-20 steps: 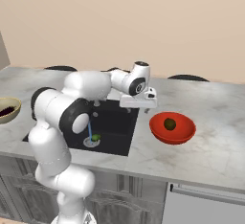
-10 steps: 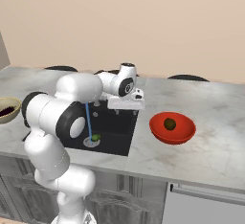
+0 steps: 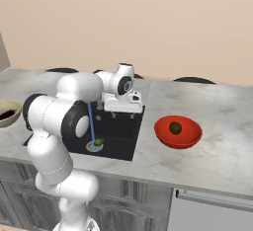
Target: Pick the avocados from the sink and place them in one bowl. Place the eggplant in the other bowl. Then turn off the sink faucet.
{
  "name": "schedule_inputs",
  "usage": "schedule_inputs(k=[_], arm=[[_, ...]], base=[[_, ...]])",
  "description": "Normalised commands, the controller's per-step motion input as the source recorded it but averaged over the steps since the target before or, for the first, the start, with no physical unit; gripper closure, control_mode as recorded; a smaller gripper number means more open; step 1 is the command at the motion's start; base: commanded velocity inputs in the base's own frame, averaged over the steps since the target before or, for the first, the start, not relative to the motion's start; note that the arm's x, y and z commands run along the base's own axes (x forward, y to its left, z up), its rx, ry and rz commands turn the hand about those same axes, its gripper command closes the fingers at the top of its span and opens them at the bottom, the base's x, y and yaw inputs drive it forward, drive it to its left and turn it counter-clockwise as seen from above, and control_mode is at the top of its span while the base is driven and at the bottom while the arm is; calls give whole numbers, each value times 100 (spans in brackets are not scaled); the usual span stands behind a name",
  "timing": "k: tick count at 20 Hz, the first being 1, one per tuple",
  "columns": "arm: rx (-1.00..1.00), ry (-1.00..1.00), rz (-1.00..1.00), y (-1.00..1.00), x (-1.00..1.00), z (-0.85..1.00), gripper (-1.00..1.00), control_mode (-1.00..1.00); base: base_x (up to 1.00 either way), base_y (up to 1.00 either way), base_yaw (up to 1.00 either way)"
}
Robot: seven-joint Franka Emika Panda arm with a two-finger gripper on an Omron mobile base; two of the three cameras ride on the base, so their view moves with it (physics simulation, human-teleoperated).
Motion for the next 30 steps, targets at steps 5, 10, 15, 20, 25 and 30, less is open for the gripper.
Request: schedule_inputs(k=[5, 10, 15, 20, 25, 30], arm=[[3, 0, -4, 37, -1, 0, -100, -100], [4, 0, -12, 24, -11, -3, -100, -100], [2, 0, -19, 15, -16, -14, -100, -100], [2, -1, -23, 10, -10, -26, -100, -100], [0, -1, -22, 7, -3, -37, -100, -100], [0, -1, -20, 11, 0, -45, -100, -100]], base=[[0, 0, 0], [0, 0, 0], [0, 0, 0], [0, 0, 0], [0, 0, 0], [0, 0, 0]])
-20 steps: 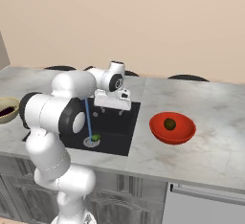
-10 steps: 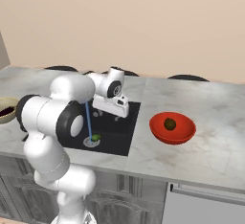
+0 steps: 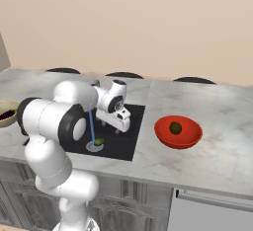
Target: Pick the avocados from the sink and place them in one bowl. Place the eggplant in the other bowl. Then turn off the sink faucet.
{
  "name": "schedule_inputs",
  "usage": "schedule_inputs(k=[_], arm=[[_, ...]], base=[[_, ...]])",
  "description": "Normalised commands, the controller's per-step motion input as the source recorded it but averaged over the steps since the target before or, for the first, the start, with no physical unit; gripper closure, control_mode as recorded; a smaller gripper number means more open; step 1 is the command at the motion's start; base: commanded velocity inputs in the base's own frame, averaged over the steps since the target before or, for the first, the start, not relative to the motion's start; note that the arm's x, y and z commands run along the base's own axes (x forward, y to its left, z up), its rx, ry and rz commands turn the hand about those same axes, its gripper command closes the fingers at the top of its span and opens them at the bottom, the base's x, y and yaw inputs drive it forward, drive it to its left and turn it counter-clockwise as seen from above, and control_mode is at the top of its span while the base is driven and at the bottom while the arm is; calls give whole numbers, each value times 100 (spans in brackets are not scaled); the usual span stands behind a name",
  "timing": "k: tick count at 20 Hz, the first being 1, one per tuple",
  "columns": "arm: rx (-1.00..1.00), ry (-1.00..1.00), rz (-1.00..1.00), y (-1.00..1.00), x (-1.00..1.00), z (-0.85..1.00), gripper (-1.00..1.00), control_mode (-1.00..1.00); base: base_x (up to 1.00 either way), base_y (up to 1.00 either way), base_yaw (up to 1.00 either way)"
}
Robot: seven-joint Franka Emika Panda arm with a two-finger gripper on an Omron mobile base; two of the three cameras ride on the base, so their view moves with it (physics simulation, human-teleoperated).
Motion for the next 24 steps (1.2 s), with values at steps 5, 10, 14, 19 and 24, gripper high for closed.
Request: schedule_inputs(k=[5, 10, 14, 19, 24], arm=[[0, -3, -13, 15, 0, -34, -100, -100], [0, -8, -9, 9, 0, -25, -100, -100], [0, -3, -3, 1, 0, -27, -100, -100], [0, -3, -3, 0, 0, -32, -100, -100], [0, -1, -1, 2, 5, -31, -100, -100]], base=[[0, 0, 0], [0, 0, 0], [0, 0, 0], [0, 0, 0], [0, 0, 0]])
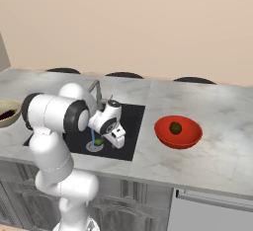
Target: Pick the avocados from the sink and place them in one bowl. Place the eggplant in the other bowl. Then turn off the sink faucet.
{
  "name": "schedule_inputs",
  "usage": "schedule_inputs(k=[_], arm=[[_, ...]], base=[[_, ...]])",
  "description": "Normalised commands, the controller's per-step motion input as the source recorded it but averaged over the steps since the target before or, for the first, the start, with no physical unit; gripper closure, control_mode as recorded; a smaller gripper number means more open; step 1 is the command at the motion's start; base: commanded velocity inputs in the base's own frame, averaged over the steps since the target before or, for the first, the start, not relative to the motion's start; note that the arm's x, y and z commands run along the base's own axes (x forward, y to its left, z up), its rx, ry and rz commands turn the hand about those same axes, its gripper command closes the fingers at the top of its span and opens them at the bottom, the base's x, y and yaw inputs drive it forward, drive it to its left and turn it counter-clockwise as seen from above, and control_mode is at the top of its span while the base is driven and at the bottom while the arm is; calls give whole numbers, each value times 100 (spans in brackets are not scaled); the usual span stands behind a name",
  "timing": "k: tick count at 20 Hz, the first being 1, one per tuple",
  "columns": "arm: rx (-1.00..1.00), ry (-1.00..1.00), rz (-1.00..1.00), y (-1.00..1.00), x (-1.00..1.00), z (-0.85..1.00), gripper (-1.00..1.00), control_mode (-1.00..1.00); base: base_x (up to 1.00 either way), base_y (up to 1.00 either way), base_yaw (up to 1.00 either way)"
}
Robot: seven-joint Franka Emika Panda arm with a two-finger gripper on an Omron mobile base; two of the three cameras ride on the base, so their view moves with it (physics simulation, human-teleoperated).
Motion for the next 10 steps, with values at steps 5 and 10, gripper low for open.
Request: schedule_inputs(k=[5, 10], arm=[[0, -2, -1, 8, 8, -18, -100, -100], [0, -1, -2, 15, 13, -5, -100, -100]], base=[[0, 0, 0], [0, 0, 0]])
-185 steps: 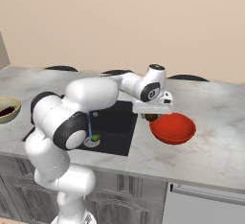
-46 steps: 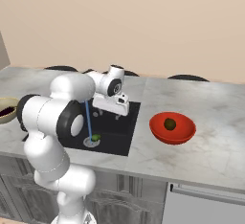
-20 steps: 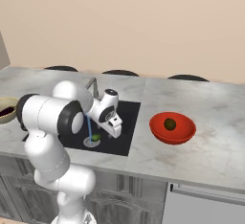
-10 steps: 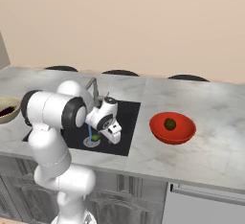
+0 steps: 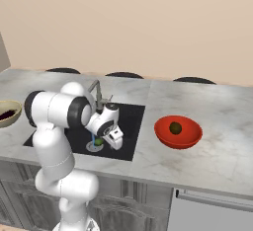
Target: Pick the avocados from the sink and place them in one bowl. Place the eggplant in the other bowl. Then turn off the sink faucet.
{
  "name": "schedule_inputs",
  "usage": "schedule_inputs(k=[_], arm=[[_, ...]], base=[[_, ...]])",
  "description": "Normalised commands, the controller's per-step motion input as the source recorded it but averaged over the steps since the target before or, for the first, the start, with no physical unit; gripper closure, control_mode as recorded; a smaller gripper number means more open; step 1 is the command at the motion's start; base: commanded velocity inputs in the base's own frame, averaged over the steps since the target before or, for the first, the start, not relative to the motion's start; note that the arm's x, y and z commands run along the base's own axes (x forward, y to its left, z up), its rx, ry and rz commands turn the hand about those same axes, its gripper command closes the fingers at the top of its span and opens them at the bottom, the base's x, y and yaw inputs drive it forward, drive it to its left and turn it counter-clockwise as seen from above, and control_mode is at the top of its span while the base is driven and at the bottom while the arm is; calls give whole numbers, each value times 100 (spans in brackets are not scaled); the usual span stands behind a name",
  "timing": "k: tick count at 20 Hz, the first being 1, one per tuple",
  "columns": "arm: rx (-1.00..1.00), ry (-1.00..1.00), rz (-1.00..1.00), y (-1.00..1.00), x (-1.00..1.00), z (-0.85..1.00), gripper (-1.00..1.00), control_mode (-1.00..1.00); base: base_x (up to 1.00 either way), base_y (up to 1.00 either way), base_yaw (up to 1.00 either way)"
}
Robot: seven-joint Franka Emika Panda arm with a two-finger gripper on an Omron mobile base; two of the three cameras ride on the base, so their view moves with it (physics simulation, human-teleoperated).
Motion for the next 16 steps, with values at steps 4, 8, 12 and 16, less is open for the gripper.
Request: schedule_inputs(k=[4, 8, 12, 16], arm=[[0, 0, -1, 19, 15, -8, -100, -100], [0, 0, -1, 16, 16, -17, -100, -100], [0, -2, -1, 13, 16, -16, -100, -100], [0, -2, -1, 6, 20, -18, -100, -100]], base=[[0, 0, 0], [0, 0, 0], [0, 0, 0], [0, 0, 0]])
